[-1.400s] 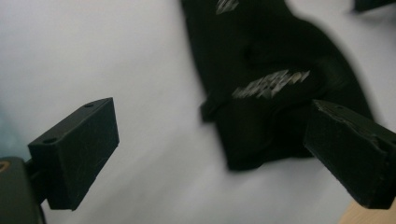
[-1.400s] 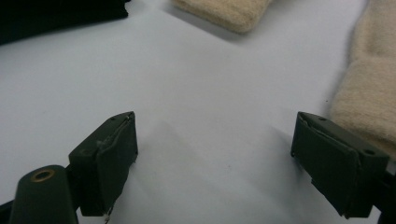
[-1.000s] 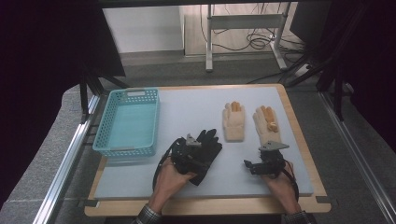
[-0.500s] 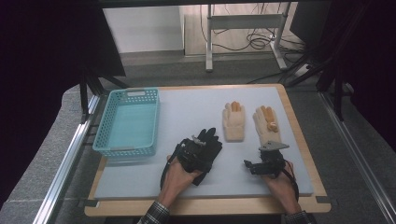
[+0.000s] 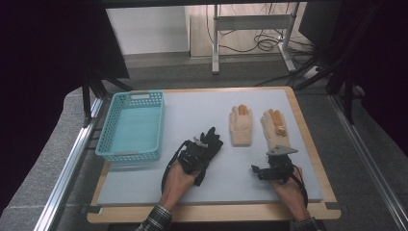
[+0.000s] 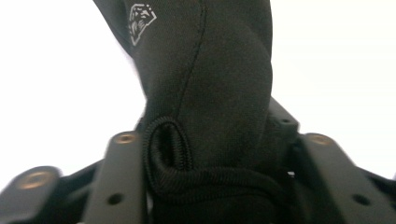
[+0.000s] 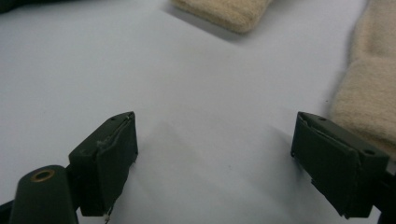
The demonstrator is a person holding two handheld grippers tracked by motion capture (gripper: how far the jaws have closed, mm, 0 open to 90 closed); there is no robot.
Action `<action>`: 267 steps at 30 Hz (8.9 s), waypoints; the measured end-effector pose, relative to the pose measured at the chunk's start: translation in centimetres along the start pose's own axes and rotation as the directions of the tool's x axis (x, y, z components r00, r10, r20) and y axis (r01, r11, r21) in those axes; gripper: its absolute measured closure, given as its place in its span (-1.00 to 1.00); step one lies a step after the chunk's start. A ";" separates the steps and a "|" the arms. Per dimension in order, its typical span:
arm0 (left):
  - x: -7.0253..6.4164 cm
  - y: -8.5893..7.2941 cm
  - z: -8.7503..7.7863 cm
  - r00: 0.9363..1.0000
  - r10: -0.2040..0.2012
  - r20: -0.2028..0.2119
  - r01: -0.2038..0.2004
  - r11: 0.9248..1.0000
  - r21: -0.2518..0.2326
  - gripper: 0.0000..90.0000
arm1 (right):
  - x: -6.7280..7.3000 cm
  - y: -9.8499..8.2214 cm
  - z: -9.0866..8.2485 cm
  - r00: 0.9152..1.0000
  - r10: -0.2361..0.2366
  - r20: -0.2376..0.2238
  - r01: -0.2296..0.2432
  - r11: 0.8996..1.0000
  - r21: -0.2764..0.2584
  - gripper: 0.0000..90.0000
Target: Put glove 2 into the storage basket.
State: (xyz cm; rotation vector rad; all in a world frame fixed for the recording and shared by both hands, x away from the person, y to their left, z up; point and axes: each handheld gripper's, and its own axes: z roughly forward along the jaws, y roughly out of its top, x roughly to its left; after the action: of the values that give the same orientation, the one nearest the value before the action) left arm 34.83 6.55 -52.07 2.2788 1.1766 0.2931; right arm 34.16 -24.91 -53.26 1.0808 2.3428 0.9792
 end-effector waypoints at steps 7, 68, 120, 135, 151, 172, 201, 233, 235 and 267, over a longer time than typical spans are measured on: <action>0.7 0.6 -0.9 1.000 0.014 -0.010 -0.014 1.000 -0.016 0.43 | 0.0 0.0 0.0 1.000 0.000 0.000 0.000 1.000 0.000 -0.69; 26.5 -3.0 -6.8 0.859 -0.359 -0.366 0.429 0.894 0.129 0.32 | 0.0 0.0 0.0 1.000 -0.001 -0.001 0.001 1.000 -0.001 -0.69; 17.1 -2.9 -13.6 0.964 -0.214 -0.157 0.172 0.954 -0.245 -1.00 | 0.0 0.0 0.0 1.000 0.003 -0.002 -0.003 1.000 0.001 -0.69; 8.0 -2.4 -12.4 0.998 -0.025 -0.059 0.004 0.940 -0.340 -0.97 | 0.0 0.0 0.0 1.000 0.003 -0.002 -0.003 1.000 0.002 -0.69; 2.8 -7.0 -6.0 0.999 0.029 -0.032 -0.037 0.957 -0.288 -0.99 | -0.1 0.1 0.0 1.000 0.002 -0.003 -0.002 1.000 0.009 -0.69; 3.2 -8.7 -2.6 1.000 -0.012 -0.018 0.008 0.986 -0.168 -1.00 | -0.1 0.5 -0.7 1.000 0.001 -0.028 -0.001 1.000 0.005 -0.52; 3.2 -8.8 -2.6 1.000 -0.012 -0.022 0.008 0.985 -0.171 -0.98 | -3.4 11.9 5.9 0.998 -0.064 -0.006 0.064 0.997 -0.049 -0.22; 3.2 -8.8 -2.7 1.000 -0.011 -0.026 0.006 0.985 -0.173 -0.96 | -0.9 12.7 5.6 0.993 -0.014 -0.116 0.009 0.999 -0.041 0.20; 3.2 -8.8 -2.7 1.000 -0.011 -0.026 0.006 0.985 -0.173 -0.96 | 0.3 12.8 4.5 0.991 -0.025 -0.132 0.019 0.999 -0.048 0.19; 3.2 -8.8 -2.6 1.000 -0.016 -0.026 0.011 0.984 -0.176 -0.96 | 4.9 7.1 3.0 0.973 -0.055 -0.225 0.049 0.998 -0.034 -0.23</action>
State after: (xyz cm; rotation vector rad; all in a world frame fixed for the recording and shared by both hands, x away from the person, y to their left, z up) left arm 29.55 14.17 -55.06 2.1187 1.1324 0.4082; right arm 36.40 -16.57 -50.39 0.9349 2.5131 1.1664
